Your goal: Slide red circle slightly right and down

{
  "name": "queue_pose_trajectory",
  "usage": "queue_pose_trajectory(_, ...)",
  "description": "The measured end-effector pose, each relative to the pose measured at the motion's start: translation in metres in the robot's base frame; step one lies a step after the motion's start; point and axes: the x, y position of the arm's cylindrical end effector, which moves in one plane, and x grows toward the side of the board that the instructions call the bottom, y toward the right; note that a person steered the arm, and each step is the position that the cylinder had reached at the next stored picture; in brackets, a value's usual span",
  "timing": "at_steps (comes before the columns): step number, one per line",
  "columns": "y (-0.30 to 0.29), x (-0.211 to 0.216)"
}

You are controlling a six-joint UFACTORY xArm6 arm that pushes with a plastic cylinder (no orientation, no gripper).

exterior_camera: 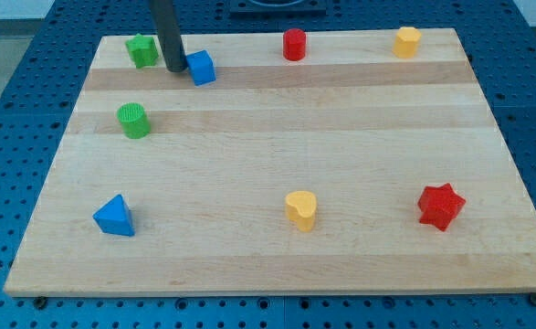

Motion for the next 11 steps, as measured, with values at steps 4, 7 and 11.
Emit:
queue_pose_trajectory(4, 0.052, -0.036)
queue_pose_trajectory(7, 0.153, -0.065)
queue_pose_trajectory(11, 0.208, -0.042)
